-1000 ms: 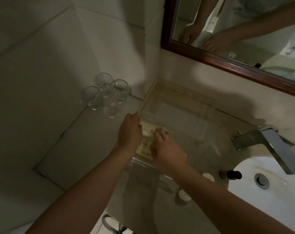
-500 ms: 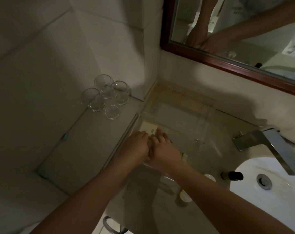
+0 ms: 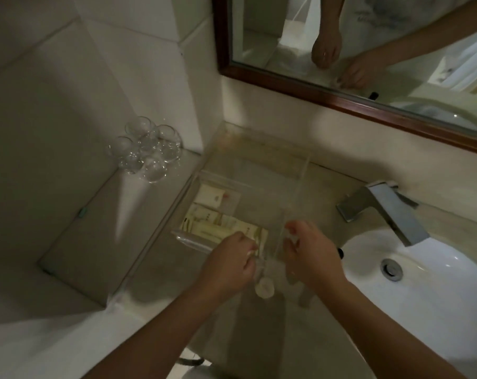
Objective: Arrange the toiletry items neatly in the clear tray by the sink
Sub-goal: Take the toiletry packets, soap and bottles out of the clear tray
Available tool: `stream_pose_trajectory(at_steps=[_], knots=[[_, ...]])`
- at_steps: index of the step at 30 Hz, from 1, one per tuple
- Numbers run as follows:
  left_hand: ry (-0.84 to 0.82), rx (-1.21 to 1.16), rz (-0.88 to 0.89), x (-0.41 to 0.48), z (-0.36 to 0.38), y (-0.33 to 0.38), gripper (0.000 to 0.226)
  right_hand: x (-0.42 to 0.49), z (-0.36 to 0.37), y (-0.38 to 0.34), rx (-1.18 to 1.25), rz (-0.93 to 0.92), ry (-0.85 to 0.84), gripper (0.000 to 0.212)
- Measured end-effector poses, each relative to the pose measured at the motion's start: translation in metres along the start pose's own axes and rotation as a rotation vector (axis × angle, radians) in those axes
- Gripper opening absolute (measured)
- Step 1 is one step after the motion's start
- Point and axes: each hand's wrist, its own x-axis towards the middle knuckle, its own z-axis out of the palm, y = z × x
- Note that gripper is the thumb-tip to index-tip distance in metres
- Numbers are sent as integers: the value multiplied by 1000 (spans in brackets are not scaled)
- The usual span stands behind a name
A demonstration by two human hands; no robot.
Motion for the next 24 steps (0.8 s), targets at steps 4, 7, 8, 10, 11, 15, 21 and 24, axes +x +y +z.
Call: stream_pose_trajectory(at_steps=[4, 7, 8, 10, 11, 15, 21, 24], knots=[[-74, 46, -89, -39, 40, 15, 40, -38, 2, 35, -125, 45, -146, 40], [48, -1, -225, -56, 65, 23, 49, -50, 14, 49, -119, 44, -227, 45], [88, -27, -283, -59, 71, 26, 51, -51, 18, 52, -99, 54, -230, 48], [116, -53, -363, -62, 83, 31, 59, -48, 25, 54, -65, 76, -223, 51], [119, -52, -385, -62, 88, 32, 62, -46, 28, 55, -56, 81, -226, 50], [161, -42, -416, -56, 100, 39, 61, -39, 36, 58, -81, 36, -216, 42], [97, 125, -362, -44, 102, 41, 46, -29, 39, 55, -136, -20, -214, 25], [55, 89, -338, -41, 99, 35, 45, -27, 38, 51, -102, -5, -205, 25]])
